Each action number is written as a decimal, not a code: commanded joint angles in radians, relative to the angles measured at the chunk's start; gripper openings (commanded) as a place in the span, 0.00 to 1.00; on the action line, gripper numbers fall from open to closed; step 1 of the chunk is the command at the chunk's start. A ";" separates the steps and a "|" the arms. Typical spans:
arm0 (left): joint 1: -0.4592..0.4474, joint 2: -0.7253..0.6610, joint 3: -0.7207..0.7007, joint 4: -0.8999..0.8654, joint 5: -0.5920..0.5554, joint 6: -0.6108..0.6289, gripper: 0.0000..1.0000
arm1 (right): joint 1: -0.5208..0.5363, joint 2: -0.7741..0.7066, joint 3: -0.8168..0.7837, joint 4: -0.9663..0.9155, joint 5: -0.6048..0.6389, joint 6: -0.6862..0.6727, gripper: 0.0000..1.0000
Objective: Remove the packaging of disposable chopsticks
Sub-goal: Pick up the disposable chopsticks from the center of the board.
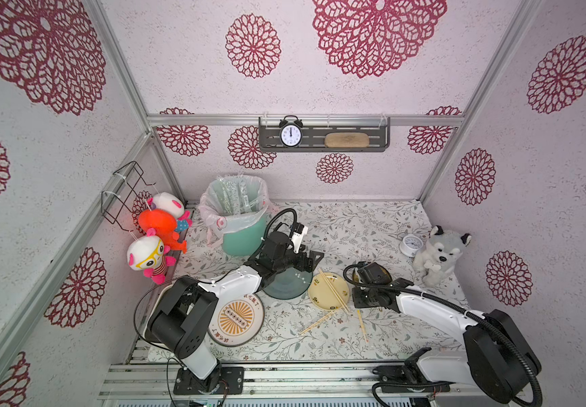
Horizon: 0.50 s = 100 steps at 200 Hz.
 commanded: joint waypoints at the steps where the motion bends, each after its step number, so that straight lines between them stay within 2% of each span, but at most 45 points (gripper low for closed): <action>1: -0.022 -0.011 0.009 0.003 0.025 0.047 0.89 | -0.002 -0.059 0.020 -0.084 0.010 0.053 0.40; 10: -0.039 -0.032 -0.013 0.027 0.013 0.057 0.88 | 0.003 -0.102 0.019 -0.127 0.016 0.073 0.41; 21: -0.061 -0.056 -0.026 0.028 0.023 0.056 0.76 | 0.007 -0.158 0.007 -0.170 0.002 0.108 0.43; 27: -0.075 -0.065 -0.023 0.011 0.033 0.052 0.73 | 0.010 -0.182 0.002 -0.195 -0.014 0.125 0.44; 33: -0.090 -0.076 -0.018 -0.021 0.040 0.049 0.73 | 0.018 -0.202 -0.001 -0.218 -0.027 0.143 0.55; 39: -0.108 -0.088 -0.021 -0.040 0.037 0.049 0.73 | 0.025 -0.211 -0.003 -0.251 -0.032 0.165 0.59; 44: -0.124 -0.098 -0.029 -0.044 0.027 0.045 0.73 | 0.032 -0.213 -0.003 -0.277 -0.031 0.179 0.68; 57: -0.159 -0.131 -0.071 -0.035 -0.002 0.016 0.72 | 0.087 -0.208 -0.010 -0.304 -0.020 0.218 0.70; 60: -0.166 -0.142 -0.086 -0.023 -0.012 0.006 0.72 | 0.099 -0.207 -0.012 -0.310 -0.015 0.228 0.80; 63: -0.174 -0.152 -0.098 -0.013 -0.022 -0.003 0.72 | 0.110 -0.205 -0.013 -0.316 -0.013 0.234 0.84; 88: -0.227 -0.222 -0.212 0.063 -0.091 -0.069 0.72 | 0.179 -0.242 -0.022 -0.342 0.023 0.280 0.88; 90: -0.232 -0.225 -0.218 0.066 -0.096 -0.073 0.72 | 0.183 -0.250 -0.026 -0.342 0.025 0.283 0.97; 100: -0.256 -0.226 -0.235 0.063 -0.124 -0.087 0.72 | 0.187 -0.271 -0.049 -0.327 0.004 0.284 0.99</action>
